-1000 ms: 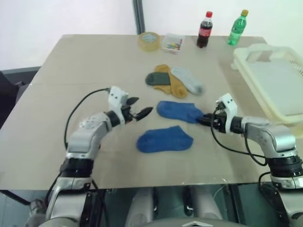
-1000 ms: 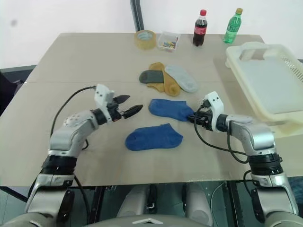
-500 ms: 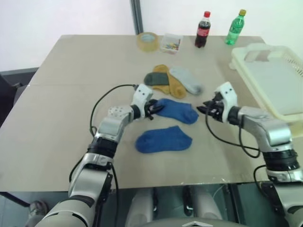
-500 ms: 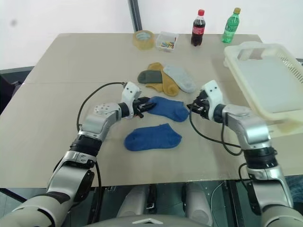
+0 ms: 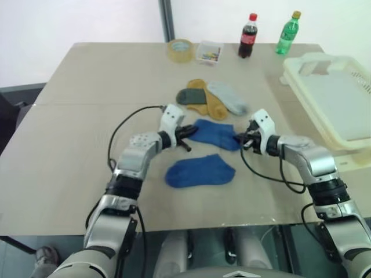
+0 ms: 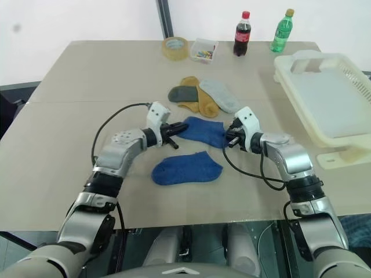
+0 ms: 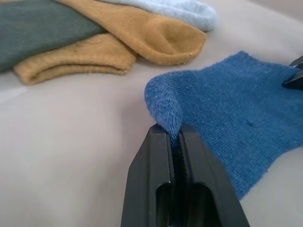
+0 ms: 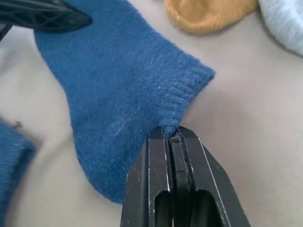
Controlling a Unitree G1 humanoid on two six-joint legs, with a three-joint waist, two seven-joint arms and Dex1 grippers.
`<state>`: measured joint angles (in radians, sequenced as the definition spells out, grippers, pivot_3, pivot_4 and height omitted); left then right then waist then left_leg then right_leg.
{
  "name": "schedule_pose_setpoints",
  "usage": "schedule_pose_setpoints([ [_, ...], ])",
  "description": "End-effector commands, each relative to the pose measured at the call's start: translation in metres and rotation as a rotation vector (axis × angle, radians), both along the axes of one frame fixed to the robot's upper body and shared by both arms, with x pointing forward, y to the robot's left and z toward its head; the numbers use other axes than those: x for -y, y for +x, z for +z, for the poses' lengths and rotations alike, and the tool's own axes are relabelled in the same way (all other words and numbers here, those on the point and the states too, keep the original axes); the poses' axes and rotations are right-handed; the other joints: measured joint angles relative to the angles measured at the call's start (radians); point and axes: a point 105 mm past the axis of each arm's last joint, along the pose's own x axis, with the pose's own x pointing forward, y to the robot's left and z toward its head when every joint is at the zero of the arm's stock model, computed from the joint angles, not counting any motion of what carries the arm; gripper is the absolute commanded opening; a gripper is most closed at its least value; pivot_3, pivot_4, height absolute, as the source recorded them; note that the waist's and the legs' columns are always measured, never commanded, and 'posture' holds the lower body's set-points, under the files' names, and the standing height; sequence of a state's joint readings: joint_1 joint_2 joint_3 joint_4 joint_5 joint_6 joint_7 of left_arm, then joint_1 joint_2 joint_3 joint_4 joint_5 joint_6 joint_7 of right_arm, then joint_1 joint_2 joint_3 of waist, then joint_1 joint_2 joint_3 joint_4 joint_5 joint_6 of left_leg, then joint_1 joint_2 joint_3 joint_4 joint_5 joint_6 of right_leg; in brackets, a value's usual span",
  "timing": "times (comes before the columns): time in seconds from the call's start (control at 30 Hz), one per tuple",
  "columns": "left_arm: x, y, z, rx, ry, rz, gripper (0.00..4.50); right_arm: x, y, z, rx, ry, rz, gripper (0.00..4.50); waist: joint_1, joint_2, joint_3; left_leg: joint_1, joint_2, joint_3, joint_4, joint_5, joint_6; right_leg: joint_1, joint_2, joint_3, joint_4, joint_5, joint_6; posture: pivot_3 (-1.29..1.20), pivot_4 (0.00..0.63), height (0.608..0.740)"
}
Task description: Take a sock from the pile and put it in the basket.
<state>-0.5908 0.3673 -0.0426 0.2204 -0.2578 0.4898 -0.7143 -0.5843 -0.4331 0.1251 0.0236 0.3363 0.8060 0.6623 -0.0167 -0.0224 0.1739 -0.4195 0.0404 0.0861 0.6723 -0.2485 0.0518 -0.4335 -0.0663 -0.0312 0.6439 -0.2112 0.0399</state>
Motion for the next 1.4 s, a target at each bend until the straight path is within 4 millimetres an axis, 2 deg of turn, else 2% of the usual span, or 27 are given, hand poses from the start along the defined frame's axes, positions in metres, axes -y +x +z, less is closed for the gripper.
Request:
schedule_pose_setpoints([
  [0.03,-0.018,-0.031,0.043,0.080,-0.073,-0.016,0.00,-0.009,-0.024,0.047,0.087,0.088,0.097,0.02,0.000,0.000,0.000,0.000,0.000,0.000,0.000,0.000,0.000,0.000,0.000,0.000,0.000,0.000,0.000,0.00,0.150,0.740],
  [0.17,-0.034,-0.078,0.043,0.031,-0.059,-0.016,0.00,-0.019,-0.056,0.047,0.062,0.082,0.182,0.02,0.003,0.000,0.000,-0.001,0.001,-0.002,-0.002,0.000,-0.001,-0.002,-0.001,-0.001,-0.001,0.000,0.000,0.00,0.150,0.740],
  [0.23,-0.036,-0.098,0.039,-0.003,-0.049,-0.021,0.00,-0.021,-0.063,0.043,0.048,0.073,0.184,0.02,0.006,0.000,0.000,-0.001,0.000,-0.002,-0.002,0.000,-0.001,0.000,-0.003,-0.002,-0.002,0.000,0.000,0.00,0.150,0.740],
  [0.33,-0.035,-0.116,0.029,-0.055,-0.035,-0.026,0.00,-0.022,-0.070,0.035,0.026,0.049,0.183,0.02,0.014,0.000,0.000,-0.001,-0.002,-0.004,0.001,-0.002,0.004,0.002,-0.005,-0.004,-0.001,0.000,0.000,0.00,0.150,0.740],
  [0.43,-0.037,-0.125,0.014,-0.106,-0.016,-0.009,0.00,-0.021,-0.079,0.025,-0.003,0.020,0.194,0.02,0.012,0.000,0.000,0.004,-0.002,-0.004,0.003,-0.003,0.004,0.006,-0.004,-0.004,-0.001,-0.003,-0.004,0.00,0.150,0.740],
  [0.63,-0.036,-0.121,-0.002,-0.148,-0.024,0.033,0.00,-0.015,-0.082,0.013,-0.022,-0.034,0.192,0.02,0.010,0.000,0.000,0.004,-0.002,-0.004,0.003,-0.003,0.004,0.006,-0.003,-0.004,0.000,-0.003,-0.004,0.00,0.150,0.740],
  [0.73,-0.034,-0.112,-0.003,-0.146,-0.049,0.040,1.06,-0.013,-0.080,0.009,-0.024,-0.045,0.184,0.00,0.010,0.000,0.000,0.003,-0.002,-0.004,0.003,-0.003,0.004,0.006,-0.003,-0.003,0.000,-0.003,-0.004,0.00,0.150,0.740],
  [0.87,-0.030,-0.117,-0.007,-0.164,-0.034,-0.004,3.00,-0.010,-0.082,0.005,-0.024,-0.066,0.196,0.00,0.010,-0.001,-0.001,0.003,-0.002,-0.004,0.003,-0.003,0.005,0.006,-0.003,-0.004,0.000,-0.003,-0.004,0.00,0.150,0.740],
  [0.97,-0.031,-0.123,-0.009,-0.175,-0.028,-0.023,4.40,-0.007,-0.082,0.005,-0.010,-0.085,0.194,0.98,0.009,-0.001,-0.001,0.003,-0.002,-0.004,0.003,-0.003,0.005,0.006,-0.003,-0.004,-0.001,-0.003,-0.004,0.00,0.150,0.740],
  [1.03,-0.034,-0.125,-0.010,-0.179,-0.021,-0.024,4.50,-0.005,-0.083,0.007,0.012,-0.094,0.192,1.98,0.009,-0.001,-0.001,0.003,-0.002,-0.004,0.003,-0.003,0.005,0.006,-0.003,-0.003,-0.001,-0.003,-0.004,0.00,0.150,0.740],
  [1.23,-0.057,-0.134,-0.012,-0.193,-0.026,-0.032,4.50,0.001,-0.089,0.014,0.062,-0.110,0.203,1.98,0.007,0.000,-0.001,0.003,-0.001,-0.004,0.002,-0.003,0.004,0.005,-0.004,-0.004,-0.001,-0.003,-0.004,0.00,0.150,0.740],
  [1.33,-0.063,-0.140,-0.014,-0.217,-0.036,-0.052,4.50,0.004,-0.089,0.017,0.077,-0.105,0.207,1.26,0.007,0.000,0.000,0.003,-0.001,-0.004,0.002,-0.003,0.004,0.005,-0.004,-0.004,-0.001,-0.003,-0.004,0.00,0.150,0.740],
  [1.4,-0.068,-0.144,-0.020,-0.258,-0.015,-0.065,4.50,0.003,-0.091,0.026,0.111,-0.087,0.247,0.33,0.007,0.000,0.000,0.003,-0.001,-0.003,0.002,-0.003,0.004,0.004,-0.004,-0.003,-0.001,-0.003,-0.004,0.00,0.150,0.740],
])
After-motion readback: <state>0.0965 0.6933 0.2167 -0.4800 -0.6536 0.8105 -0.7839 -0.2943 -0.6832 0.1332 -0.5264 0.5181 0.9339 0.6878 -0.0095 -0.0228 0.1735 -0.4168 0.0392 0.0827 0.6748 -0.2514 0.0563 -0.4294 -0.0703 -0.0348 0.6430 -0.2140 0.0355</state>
